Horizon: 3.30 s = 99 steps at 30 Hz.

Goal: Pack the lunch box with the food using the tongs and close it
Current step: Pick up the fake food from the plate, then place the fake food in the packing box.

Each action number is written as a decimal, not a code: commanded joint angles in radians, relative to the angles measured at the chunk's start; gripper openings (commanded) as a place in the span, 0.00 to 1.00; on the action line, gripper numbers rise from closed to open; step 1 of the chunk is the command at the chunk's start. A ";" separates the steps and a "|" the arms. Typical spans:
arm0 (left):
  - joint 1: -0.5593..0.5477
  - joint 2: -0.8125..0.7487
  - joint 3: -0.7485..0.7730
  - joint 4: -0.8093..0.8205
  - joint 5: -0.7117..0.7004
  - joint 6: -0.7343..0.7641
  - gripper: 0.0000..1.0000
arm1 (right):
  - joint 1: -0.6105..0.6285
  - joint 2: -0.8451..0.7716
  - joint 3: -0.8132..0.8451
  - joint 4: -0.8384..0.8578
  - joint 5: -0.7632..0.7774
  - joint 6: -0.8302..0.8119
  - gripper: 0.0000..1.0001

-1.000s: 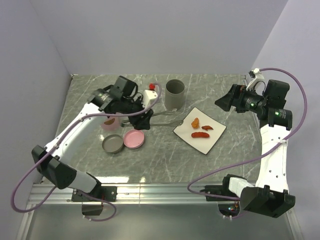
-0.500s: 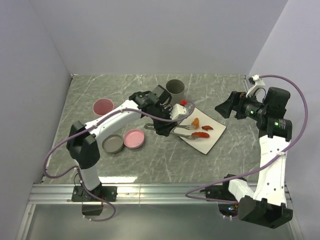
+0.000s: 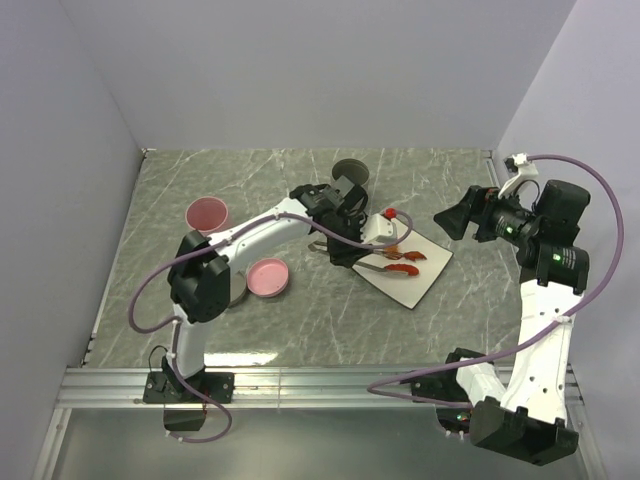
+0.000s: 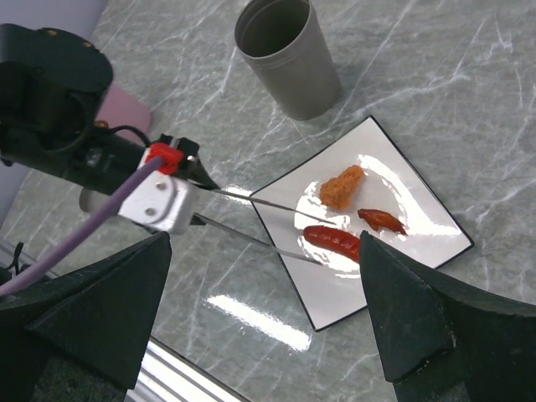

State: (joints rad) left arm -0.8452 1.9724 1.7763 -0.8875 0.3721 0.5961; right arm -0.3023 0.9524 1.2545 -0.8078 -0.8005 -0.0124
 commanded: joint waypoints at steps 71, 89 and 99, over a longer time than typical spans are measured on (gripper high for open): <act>0.408 -0.112 0.281 0.035 0.123 -0.427 0.01 | -0.050 -0.010 0.060 0.028 -0.120 0.003 1.00; 0.414 0.006 0.290 0.093 0.119 -0.438 0.06 | -0.052 -0.001 0.062 0.018 -0.112 -0.001 1.00; 0.414 -0.009 0.282 0.091 0.119 -0.446 0.48 | -0.052 0.002 0.060 0.021 -0.112 0.002 1.00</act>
State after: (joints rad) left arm -0.4286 1.9945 2.0186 -0.8482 0.4740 0.1661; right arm -0.3462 0.9550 1.2846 -0.8017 -0.9066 -0.0093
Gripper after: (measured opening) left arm 0.461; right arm 0.996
